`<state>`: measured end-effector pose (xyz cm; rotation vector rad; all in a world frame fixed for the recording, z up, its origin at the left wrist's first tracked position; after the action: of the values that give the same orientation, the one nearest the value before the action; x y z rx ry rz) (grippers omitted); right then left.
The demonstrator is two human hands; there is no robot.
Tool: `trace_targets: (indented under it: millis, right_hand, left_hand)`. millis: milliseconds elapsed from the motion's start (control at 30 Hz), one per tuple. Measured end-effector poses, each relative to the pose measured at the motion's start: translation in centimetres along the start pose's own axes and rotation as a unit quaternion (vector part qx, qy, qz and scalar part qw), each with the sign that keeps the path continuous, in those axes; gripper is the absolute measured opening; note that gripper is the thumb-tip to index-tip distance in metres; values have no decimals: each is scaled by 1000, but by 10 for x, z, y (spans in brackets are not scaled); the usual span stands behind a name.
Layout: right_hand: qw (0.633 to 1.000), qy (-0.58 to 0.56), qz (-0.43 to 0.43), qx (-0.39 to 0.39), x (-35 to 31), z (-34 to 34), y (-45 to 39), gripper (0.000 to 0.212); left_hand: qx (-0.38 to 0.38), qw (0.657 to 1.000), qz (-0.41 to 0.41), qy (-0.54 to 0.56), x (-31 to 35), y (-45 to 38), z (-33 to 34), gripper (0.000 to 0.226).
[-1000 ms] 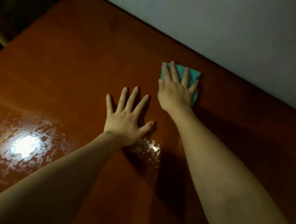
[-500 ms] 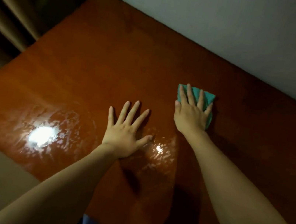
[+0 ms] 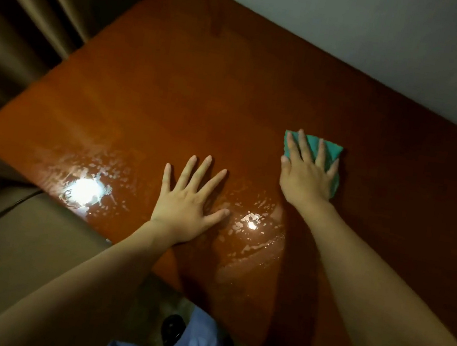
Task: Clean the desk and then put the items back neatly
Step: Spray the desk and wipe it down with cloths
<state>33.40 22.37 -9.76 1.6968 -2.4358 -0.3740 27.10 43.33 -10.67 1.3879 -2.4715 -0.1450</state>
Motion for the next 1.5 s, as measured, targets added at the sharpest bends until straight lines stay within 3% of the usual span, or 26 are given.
trace_targets:
  millis: [67, 167, 300, 400, 567, 733, 900, 967, 1067, 1133, 1200, 1333, 1500]
  right_hand:
    - [1000, 1, -27, 1, -33, 2, 12, 52]
    - [987, 45, -156, 13, -65, 16, 58, 51]
    - [956, 86, -277, 40, -40, 34, 114, 56]
    - [963, 104, -249, 17, -17, 34, 104, 56]
    - [999, 23, -39, 2, -42, 19, 69, 53]
    - [986, 59, -154, -5, -96, 34, 114, 50]
    - [960, 103, -259, -11, -51, 57, 192, 59]
    - [961, 115, -250, -36, -16, 64, 195, 61]
    - [984, 98, -147, -28, 5, 49, 164, 59]
    - [997, 48, -57, -25, -1, 42, 149, 52]
    - [999, 17, -23, -20, -24, 43, 149, 50]
    - [990, 39, -130, -28, -67, 59, 197, 52]
    - [972, 85, -208, -64, -18, 82, 249, 61]
  left_hand:
    - [-2, 1000, 0, -3, 1, 1, 1, 79]
    - [-1, 1000, -6, 3, 0, 14, 3, 80]
    - [-14, 1000, 1, 5, 2, 40, 6, 81]
    - [-12, 1000, -9, 11, 0, 49, 7, 80]
    - [-21, 999, -15, 23, 4, 66, 10, 74]
    - [-23, 999, -13, 37, 5, 86, 17, 73]
    - [-43, 999, 5, 29, 5, 101, 23, 81]
    - [-48, 998, 3, 34, 4, 103, 25, 84]
    - [-49, 998, 3, 39, 3, 102, 27, 88]
    - [-45, 998, 1, 46, 3, 102, 26, 80]
    - [-38, 998, -4, 52, 2, 101, 23, 66]
    - [-35, 997, -19, 60, 5, 99, 19, 54]
    - [-65, 995, -51, 59, 14, 91, 16, 59]
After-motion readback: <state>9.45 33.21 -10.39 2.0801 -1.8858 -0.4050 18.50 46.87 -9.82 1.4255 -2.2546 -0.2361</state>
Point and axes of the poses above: each hand's wrist, its own y-axis away from the middle knuckle, its own z-axis out of the palm, x = y × z, the point moved 9 cm from there along -y, towards the middle knuckle, and after that the axes turned 14 degrees about z, right-handed, at the moved point
